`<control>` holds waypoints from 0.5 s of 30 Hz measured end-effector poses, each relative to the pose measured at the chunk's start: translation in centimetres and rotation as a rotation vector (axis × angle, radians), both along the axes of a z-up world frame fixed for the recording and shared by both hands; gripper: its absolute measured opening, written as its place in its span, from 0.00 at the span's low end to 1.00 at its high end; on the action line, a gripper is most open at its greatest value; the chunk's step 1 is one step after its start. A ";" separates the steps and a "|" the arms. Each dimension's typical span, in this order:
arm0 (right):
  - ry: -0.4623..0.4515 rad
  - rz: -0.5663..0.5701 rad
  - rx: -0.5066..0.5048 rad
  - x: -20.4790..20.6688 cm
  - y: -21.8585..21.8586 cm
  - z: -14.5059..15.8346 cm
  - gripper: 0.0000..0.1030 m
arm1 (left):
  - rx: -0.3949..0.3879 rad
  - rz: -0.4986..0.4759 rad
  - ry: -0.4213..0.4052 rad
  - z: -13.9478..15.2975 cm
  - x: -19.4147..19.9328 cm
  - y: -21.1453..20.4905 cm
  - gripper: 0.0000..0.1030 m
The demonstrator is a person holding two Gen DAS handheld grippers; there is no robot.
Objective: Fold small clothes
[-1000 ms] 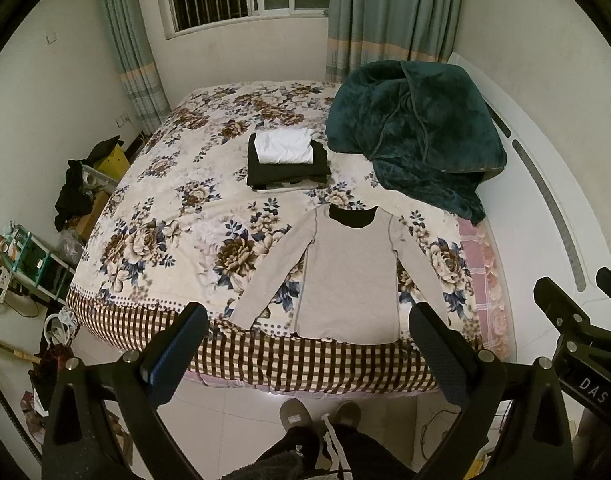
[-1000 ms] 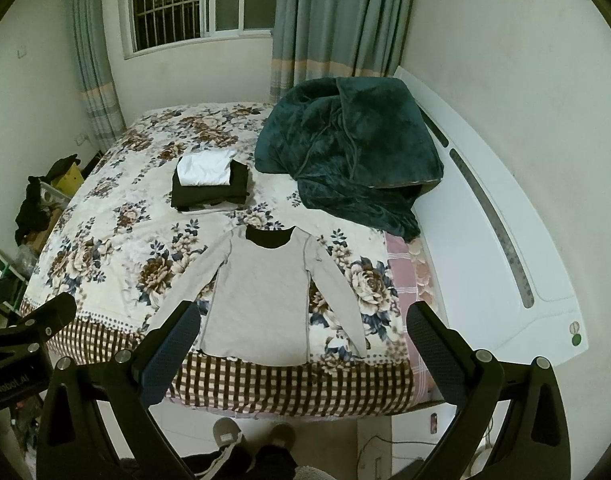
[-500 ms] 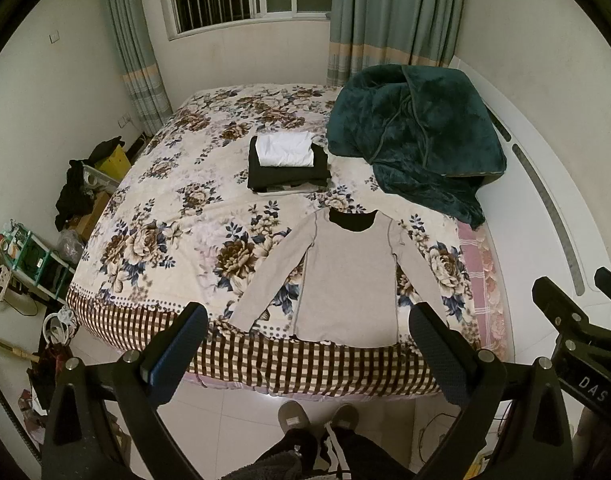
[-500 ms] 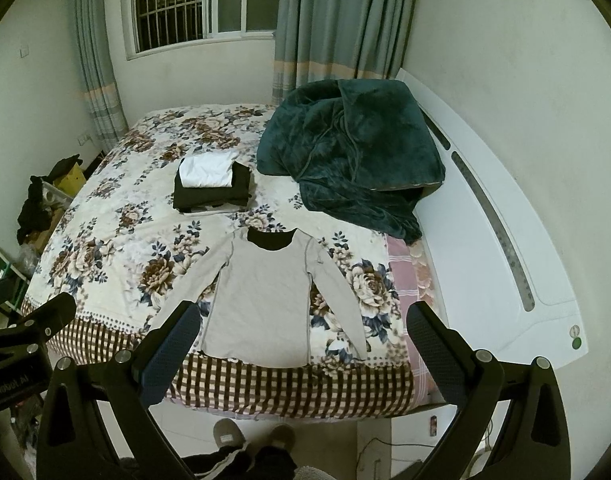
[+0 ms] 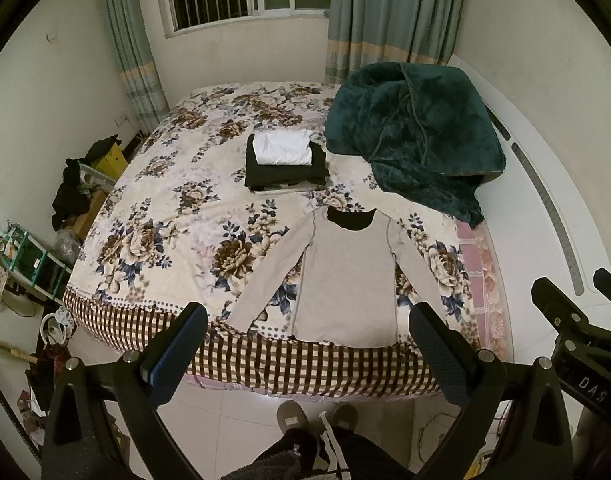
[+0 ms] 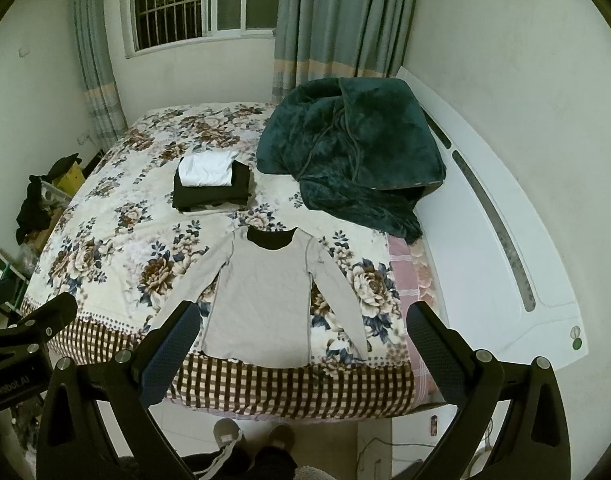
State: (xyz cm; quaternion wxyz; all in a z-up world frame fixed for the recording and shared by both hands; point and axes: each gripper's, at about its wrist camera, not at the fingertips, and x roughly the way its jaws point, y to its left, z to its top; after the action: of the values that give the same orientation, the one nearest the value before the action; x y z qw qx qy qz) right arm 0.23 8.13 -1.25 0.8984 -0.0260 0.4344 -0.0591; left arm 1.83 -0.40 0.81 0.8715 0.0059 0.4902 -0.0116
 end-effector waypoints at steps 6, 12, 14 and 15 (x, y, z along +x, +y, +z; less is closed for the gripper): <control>0.041 -0.100 0.059 2.7 -2.2 -2.3 1.00 | 0.065 0.016 -0.062 -4.2 4.0 0.3 1.00; 0.171 -0.380 0.148 6.5 -11.7 -13.6 1.00 | 0.127 0.007 0.039 -16.2 11.7 -0.6 1.00; 0.233 -0.475 0.182 7.3 -15.3 -18.9 1.00 | 0.144 0.018 0.110 -20.4 13.5 -1.2 1.00; 0.272 -0.535 0.213 7.5 -17.5 -22.0 1.00 | 0.144 0.020 0.150 -22.7 14.5 -1.5 1.00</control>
State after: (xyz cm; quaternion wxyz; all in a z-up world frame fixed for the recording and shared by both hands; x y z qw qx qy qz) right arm 7.72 -9.34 -23.30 0.7824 0.1758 0.5457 -0.2432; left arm 16.37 -1.94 -21.92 0.8297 0.0628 0.5537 0.0321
